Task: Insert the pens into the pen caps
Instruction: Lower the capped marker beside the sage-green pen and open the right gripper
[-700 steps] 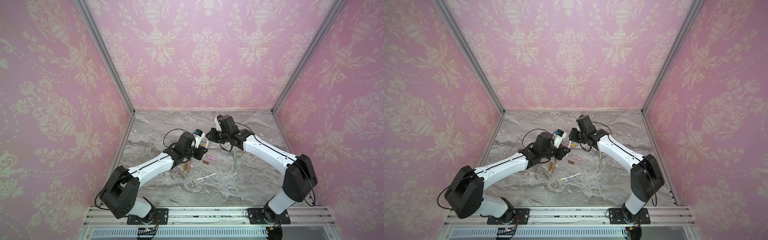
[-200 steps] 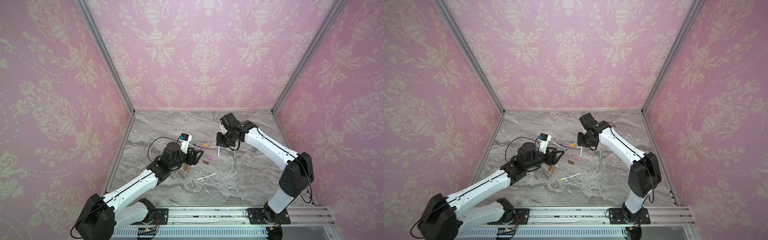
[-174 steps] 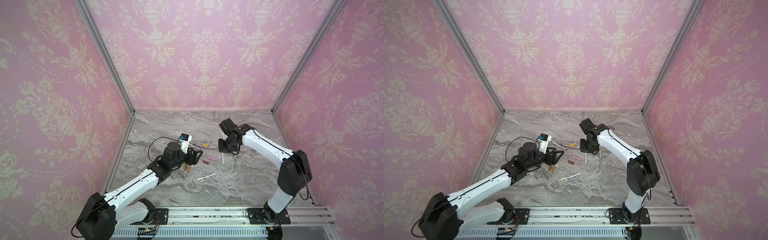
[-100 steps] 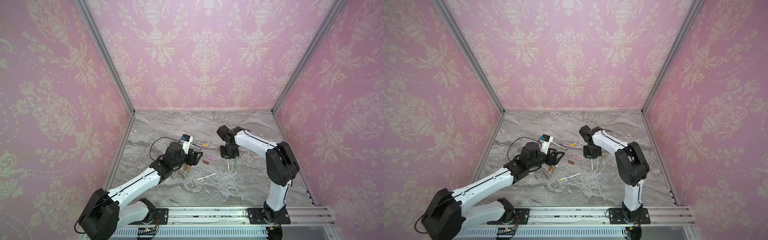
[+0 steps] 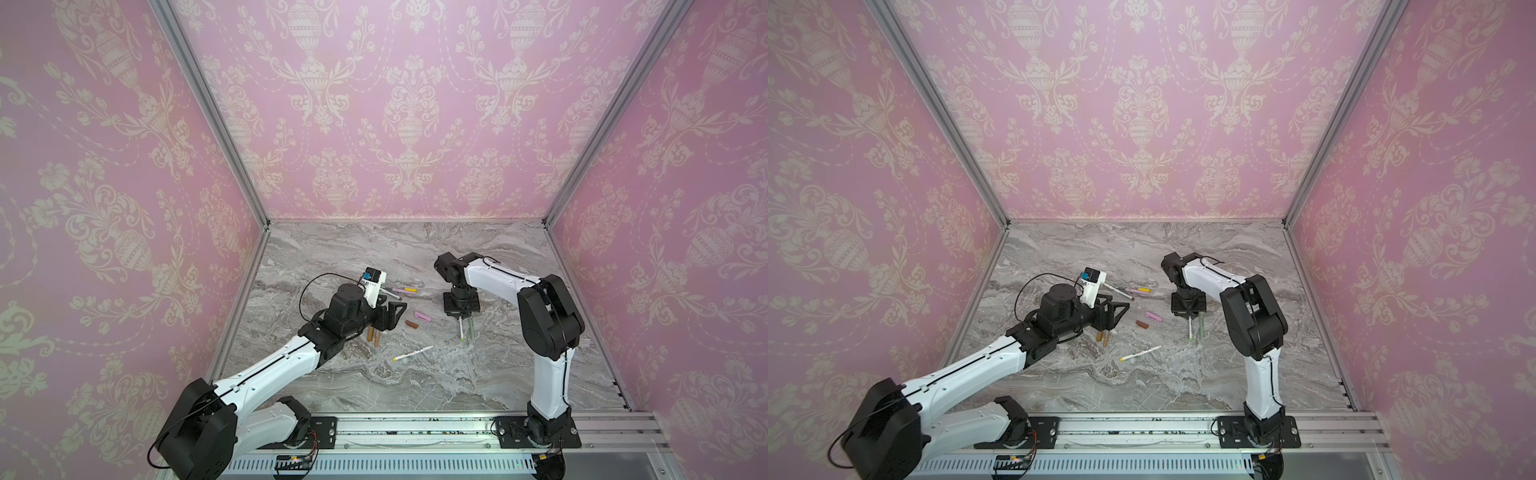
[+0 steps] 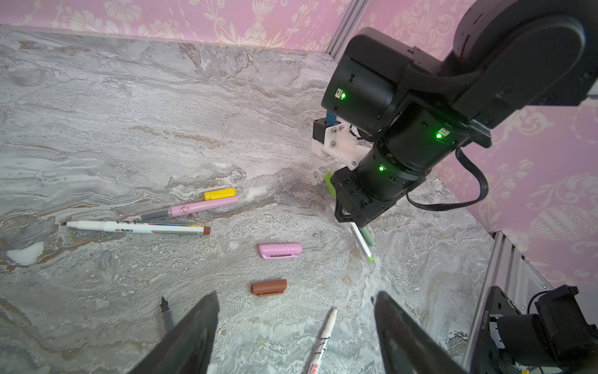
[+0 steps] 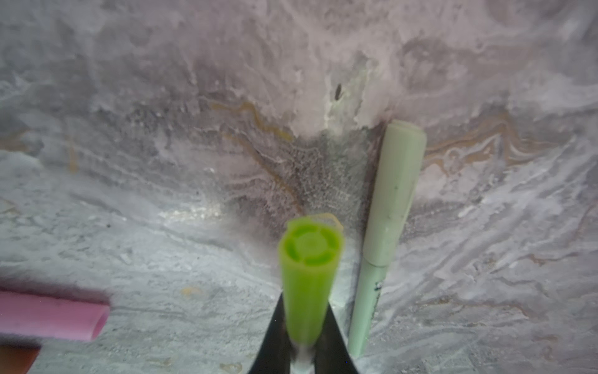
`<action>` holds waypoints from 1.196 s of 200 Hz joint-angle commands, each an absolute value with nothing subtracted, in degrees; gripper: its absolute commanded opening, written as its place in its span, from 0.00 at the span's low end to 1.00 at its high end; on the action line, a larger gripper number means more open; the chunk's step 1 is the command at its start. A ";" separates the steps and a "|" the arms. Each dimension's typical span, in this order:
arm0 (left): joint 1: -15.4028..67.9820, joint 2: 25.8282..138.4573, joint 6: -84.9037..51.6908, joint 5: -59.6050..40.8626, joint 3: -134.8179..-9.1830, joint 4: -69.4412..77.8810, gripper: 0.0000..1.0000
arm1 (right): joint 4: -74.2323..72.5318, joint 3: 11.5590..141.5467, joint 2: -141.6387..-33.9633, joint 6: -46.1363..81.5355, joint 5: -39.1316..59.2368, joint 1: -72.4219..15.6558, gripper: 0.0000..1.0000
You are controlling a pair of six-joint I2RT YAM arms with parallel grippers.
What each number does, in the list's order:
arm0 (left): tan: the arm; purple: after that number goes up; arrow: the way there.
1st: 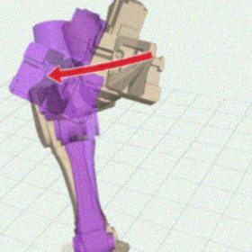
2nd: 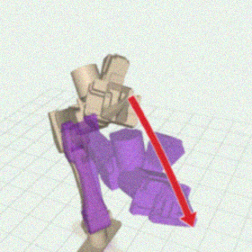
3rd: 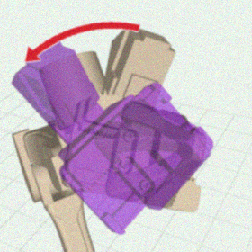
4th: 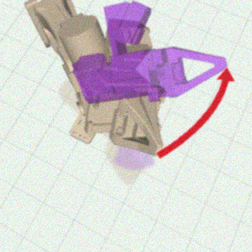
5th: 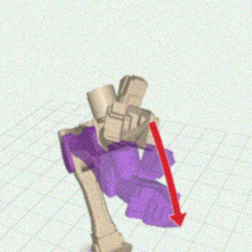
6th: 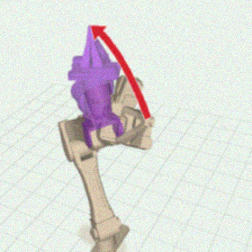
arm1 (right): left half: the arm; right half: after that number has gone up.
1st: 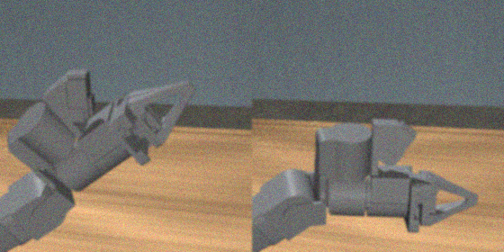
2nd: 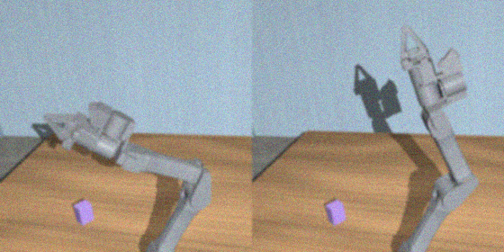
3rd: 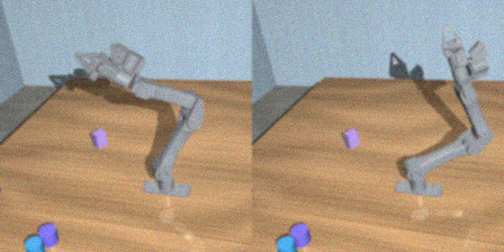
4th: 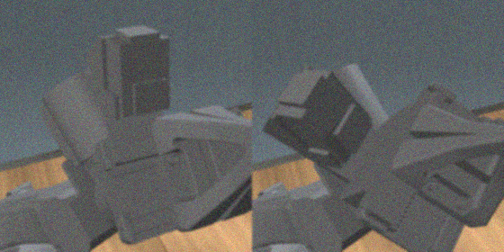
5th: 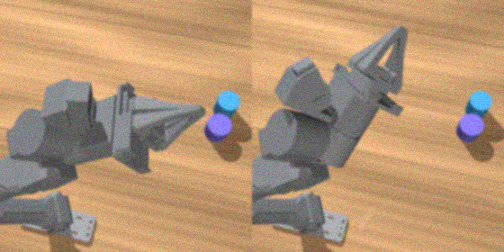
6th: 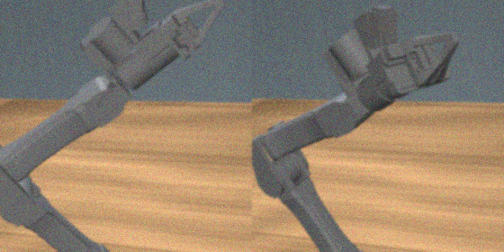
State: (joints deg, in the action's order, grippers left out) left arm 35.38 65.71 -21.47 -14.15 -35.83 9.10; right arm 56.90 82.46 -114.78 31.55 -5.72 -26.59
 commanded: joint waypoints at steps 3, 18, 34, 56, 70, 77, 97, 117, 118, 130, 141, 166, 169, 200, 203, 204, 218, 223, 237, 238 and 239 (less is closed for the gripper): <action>35.08 64.62 -19.60 -12.75 -36.30 9.32 0.79 | 58.14 84.26 -116.13 32.82 -7.18 -26.32 0.09; 35.14 64.43 -19.60 -12.59 -36.29 9.23 0.79 | 58.03 84.63 -116.61 33.12 -7.12 -26.31 0.09; 35.13 64.17 -19.59 -12.57 -36.39 8.92 0.79 | 58.00 85.03 -117.25 33.35 -7.07 -26.30 0.12; 35.10 63.81 -19.60 -12.39 -36.29 8.86 0.79 | 57.96 84.99 -117.74 33.49 -7.08 -26.33 0.19; 35.11 63.48 -19.60 -12.14 -36.26 8.61 0.80 | 57.85 84.82 -117.77 33.62 -7.39 -26.36 0.24; 35.08 63.37 -19.60 -12.07 -36.24 8.52 0.80 | 57.90 84.65 -117.76 33.67 -7.45 -26.33 0.25; 35.09 62.85 -19.64 -11.87 -36.27 8.34 0.80 | 57.71 84.47 -117.76 33.79 -7.56 -26.28 0.26; 35.13 62.50 -19.64 -11.67 -36.26 7.93 0.80 | 57.65 84.64 -117.61 33.88 -7.39 -26.34 0.26; 35.10 62.45 -19.66 -11.63 -36.33 7.88 0.80 | 57.65 84.64 -117.60 33.86 -7.43 -26.31 0.26; 35.08 62.19 -19.69 -11.52 -36.39 7.63 0.80 | 57.85 84.97 -117.30 33.84 -7.47 -26.37 0.28; 35.14 62.05 -19.68 -11.35 -36.45 7.47 0.80 | 58.30 85.37 -116.68 33.75 -7.42 -26.30 0.29; 35.12 61.12 -20.03 -9.84 -36.65 6.75 0.86 | 59.28 86.56 -113.26 33.47 -7.01 -26.38 0.33; 35.08 60.92 -20.16 -9.51 -36.64 6.69 0.87 | 59.13 86.61 -112.54 33.32 -6.79 -26.49 0.33; 34.77 58.45 -20.64 -7.39 -36.86 5.68 0.94 | 56.72 87.36 -104.46 30.41 -3.66 -28.93 0.36; 34.68 58.25 -20.72 -7.38 -36.97 5.51 0.94 | 56.58 87.44 -103.63 29.95 -3.42 -29.41 0.36; 34.65 58.13 -20.73 -7.38 -36.99 5.48 0.95 | 56.46 87.45 -103.41 29.78 -3.38 -29.56 0.36; 34.24 56.77 -21.84 -7.08 -36.75 4.76 0.99 | 54.88 86.63 -100.18 28.13 -2.68 -31.90 0.36; 34.00 56.25 -22.43 -7.11 -36.61 4.72 0.99 | 53.93 85.78 -98.96 27.37 -1.91 -32.95 0.36; 33.26 54.59 -24.37 -7.21 -35.96 4.28 0.99 | 50.89 82.54 -95.84 25.33 0.59 -35.98 0.36; 33.20 54.50 -24.53 -7.21 -35.87 4.25 0.99 | 50.58 82.18 -95.65 25.19 0.78 -36.19 0.37; 33.12 54.32 -24.66 -7.21 -35.82 4.19 0.99 | 50.38 82.00 -95.42 25.08 0.92 -36.42 0.36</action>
